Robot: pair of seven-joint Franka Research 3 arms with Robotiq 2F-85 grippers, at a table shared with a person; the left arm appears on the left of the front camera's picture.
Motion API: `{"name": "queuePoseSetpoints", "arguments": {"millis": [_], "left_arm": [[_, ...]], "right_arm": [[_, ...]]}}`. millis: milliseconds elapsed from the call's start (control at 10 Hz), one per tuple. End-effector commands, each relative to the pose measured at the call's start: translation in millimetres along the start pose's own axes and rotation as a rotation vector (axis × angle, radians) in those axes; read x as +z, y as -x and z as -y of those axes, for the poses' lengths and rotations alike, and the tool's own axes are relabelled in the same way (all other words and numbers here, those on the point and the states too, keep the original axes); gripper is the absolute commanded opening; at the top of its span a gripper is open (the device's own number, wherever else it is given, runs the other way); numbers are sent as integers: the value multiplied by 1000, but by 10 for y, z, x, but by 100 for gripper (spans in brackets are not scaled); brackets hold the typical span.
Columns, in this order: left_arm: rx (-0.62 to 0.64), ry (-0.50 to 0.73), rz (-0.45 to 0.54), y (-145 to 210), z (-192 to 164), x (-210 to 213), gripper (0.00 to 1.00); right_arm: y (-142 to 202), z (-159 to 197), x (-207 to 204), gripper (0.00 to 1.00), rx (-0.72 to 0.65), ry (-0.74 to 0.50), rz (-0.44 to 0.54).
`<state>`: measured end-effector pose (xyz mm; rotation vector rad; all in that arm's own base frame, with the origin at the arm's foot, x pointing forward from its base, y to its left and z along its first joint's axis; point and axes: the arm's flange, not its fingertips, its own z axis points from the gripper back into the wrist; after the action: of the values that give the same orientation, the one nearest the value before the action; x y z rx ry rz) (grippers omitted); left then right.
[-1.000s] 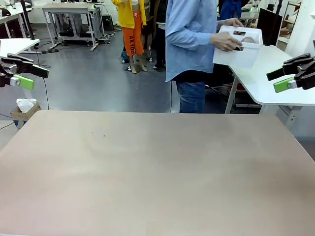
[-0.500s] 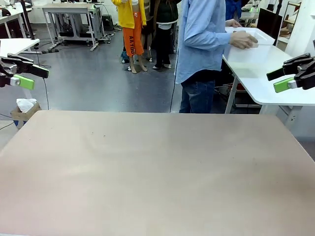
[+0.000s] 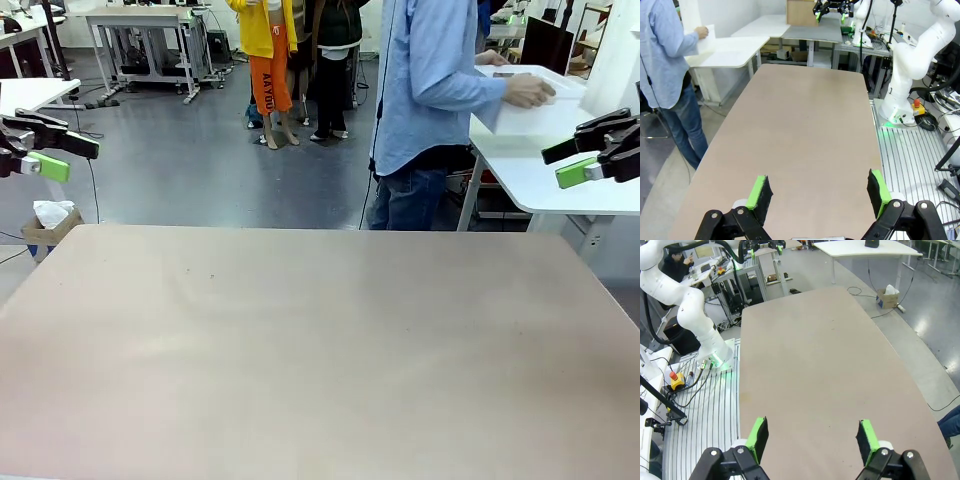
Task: Stack the cups and store them in the basket.
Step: Place the stack of Reusable plastic cups into the Pantry Basket.
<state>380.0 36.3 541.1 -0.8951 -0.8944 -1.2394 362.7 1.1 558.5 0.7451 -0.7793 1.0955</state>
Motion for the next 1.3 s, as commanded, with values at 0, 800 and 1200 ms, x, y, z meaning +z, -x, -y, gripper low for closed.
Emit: {"name": "queuePoseSetpoints", "arguments": {"millis": [0,800,1200], "left_arm": [[9,6,-1,-28,17,2,100],[9,6,-1,-28,17,2,100],[9,6,-1,-28,17,2,100]], "right_arm": [[-3,23,15,95,23,-3,5],[-3,23,15,95,23,-3,5],[-3,23,15,95,23,-3,5]]}}
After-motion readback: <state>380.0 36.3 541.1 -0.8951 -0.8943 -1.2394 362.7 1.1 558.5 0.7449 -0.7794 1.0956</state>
